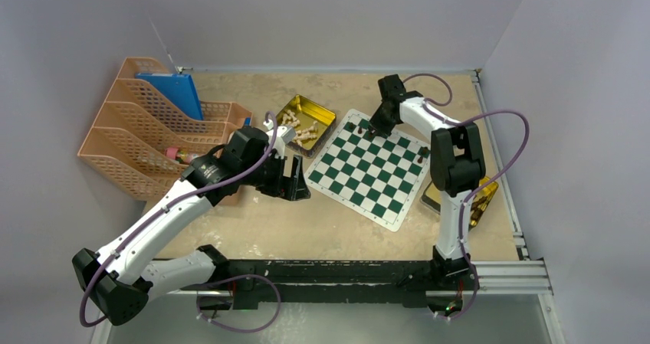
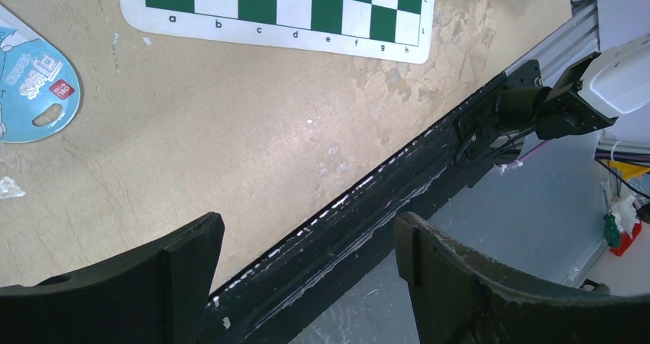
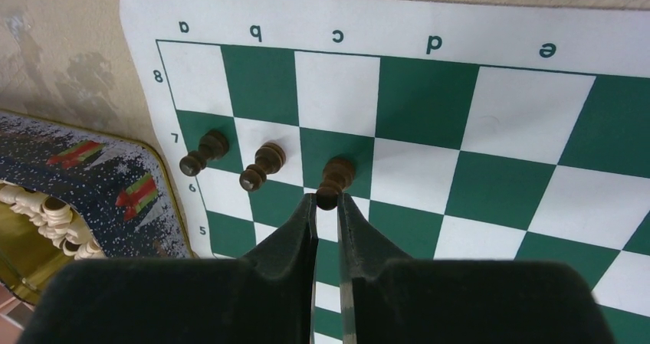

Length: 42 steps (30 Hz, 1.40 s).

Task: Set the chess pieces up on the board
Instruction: Place the chess piece on the chessboard, then pick up the chess piece from the storage box.

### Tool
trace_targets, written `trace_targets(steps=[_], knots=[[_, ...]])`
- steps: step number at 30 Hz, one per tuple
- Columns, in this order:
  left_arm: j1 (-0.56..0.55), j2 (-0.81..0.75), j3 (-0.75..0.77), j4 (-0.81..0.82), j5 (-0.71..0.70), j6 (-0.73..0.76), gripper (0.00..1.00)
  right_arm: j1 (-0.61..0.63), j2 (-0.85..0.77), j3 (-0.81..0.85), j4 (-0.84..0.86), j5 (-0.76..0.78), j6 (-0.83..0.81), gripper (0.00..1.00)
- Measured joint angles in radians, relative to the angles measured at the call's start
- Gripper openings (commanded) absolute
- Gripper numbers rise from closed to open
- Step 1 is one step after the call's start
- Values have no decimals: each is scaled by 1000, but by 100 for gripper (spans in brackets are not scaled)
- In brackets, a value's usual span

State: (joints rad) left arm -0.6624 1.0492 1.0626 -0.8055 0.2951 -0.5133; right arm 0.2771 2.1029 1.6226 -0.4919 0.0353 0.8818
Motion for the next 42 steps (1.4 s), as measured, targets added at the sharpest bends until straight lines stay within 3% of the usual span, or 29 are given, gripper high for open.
trace_targets(steps=[19, 28, 37, 42], knots=[[0, 5, 0, 0, 0, 1, 81, 4, 3, 21, -12, 0, 7, 39], [0, 26, 0, 3, 0, 8, 81, 4, -29, 33, -40, 1, 4, 41], [0, 34, -1, 26, 7, 7, 82, -9, -269, -58, -85, 93, -13, 39], [0, 33, -16, 53, 4, -2, 84, -32, -451, -203, -110, 164, -11, 37]])
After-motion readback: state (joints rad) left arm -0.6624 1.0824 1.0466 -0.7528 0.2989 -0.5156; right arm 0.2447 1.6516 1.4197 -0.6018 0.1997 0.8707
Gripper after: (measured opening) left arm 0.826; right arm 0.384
